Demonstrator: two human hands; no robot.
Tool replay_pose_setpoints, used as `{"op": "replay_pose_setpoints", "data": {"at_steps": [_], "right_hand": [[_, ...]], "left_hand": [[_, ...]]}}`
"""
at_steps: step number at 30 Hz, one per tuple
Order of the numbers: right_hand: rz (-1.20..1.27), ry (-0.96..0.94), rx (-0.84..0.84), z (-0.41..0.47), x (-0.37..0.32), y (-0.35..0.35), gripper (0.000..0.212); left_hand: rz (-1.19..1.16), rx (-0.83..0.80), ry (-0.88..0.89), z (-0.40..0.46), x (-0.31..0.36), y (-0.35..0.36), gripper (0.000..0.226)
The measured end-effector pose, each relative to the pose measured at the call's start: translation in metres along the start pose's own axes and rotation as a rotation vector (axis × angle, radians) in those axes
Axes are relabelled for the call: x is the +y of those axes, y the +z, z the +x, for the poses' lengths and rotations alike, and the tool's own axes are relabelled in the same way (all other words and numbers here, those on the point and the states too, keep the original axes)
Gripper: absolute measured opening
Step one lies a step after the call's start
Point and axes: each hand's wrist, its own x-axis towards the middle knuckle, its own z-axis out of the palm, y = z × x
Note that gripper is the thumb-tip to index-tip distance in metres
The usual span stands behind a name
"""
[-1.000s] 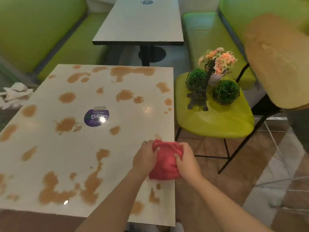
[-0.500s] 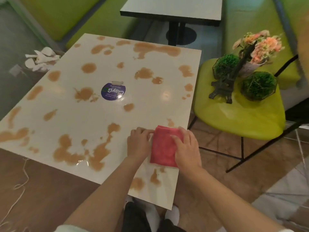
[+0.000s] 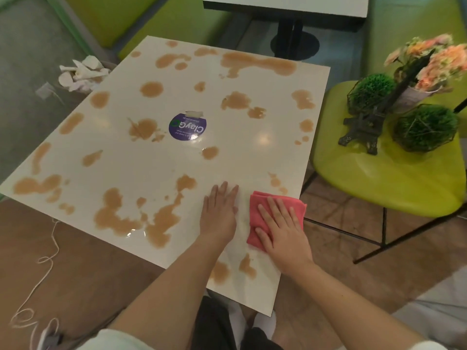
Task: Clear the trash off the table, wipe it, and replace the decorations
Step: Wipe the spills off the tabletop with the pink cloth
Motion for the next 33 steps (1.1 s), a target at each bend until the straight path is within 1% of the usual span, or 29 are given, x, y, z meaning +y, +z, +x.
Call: {"op": "replay_pose_setpoints", "data": {"at_steps": [2,5,7,10,11,14,16,18,21,23,24,26,29,33], "right_hand": [[-0.001,0.055,0.028,0.017,0.004,0.002,0.059],[-0.008,0.136,0.044,0.037,-0.003,0.004,0.057],[-0.017,0.122,0.023,0.030,-0.007,0.005,0.057],[-0.041,-0.012,-0.021,0.010,-0.001,0.003,0.058],[-0.055,-0.029,-0.034,0.010,0.003,0.001,0.059],[-0.066,0.062,-0.018,0.034,0.008,-0.001,0.060],[-0.066,0.124,-0.029,0.050,0.001,0.001,0.063],[-0.063,0.136,-0.021,0.047,-0.008,0.004,0.062],[-0.055,0.044,-0.028,0.016,-0.012,0.003,0.057],[-0.049,-0.011,-0.045,0.012,-0.002,-0.001,0.057],[-0.051,-0.007,-0.044,0.019,0.002,-0.004,0.058],[-0.045,0.063,-0.055,0.039,0.005,-0.004,0.062],[-0.010,0.116,-0.028,0.051,-0.010,0.000,0.063],[-0.018,-0.035,-0.038,0.016,-0.004,0.000,0.055]], "left_hand": [[0.017,-0.030,-0.001,0.002,-0.001,0.001,0.056],[0.040,-0.068,-0.010,0.008,0.001,-0.003,0.059],[0.050,-0.129,-0.021,0.013,0.002,-0.009,0.062],[0.049,-0.202,-0.019,0.021,0.002,-0.015,0.065],[0.048,-0.212,-0.017,0.021,0.001,-0.016,0.065],[0.041,-0.234,-0.014,0.022,0.000,-0.016,0.065],[0.043,-0.233,-0.011,0.022,-0.001,-0.016,0.066],[0.046,-0.234,-0.011,0.021,-0.001,-0.016,0.066],[0.046,-0.240,-0.011,0.021,0.000,-0.017,0.066],[0.044,-0.241,-0.014,0.021,0.001,-0.018,0.066],[0.048,-0.238,-0.013,0.021,0.001,-0.018,0.066],[0.062,-0.229,-0.009,0.022,0.000,-0.019,0.066],[0.062,-0.228,-0.017,0.022,0.001,-0.020,0.066],[0.043,-0.235,-0.021,0.022,0.001,-0.021,0.067]]}}
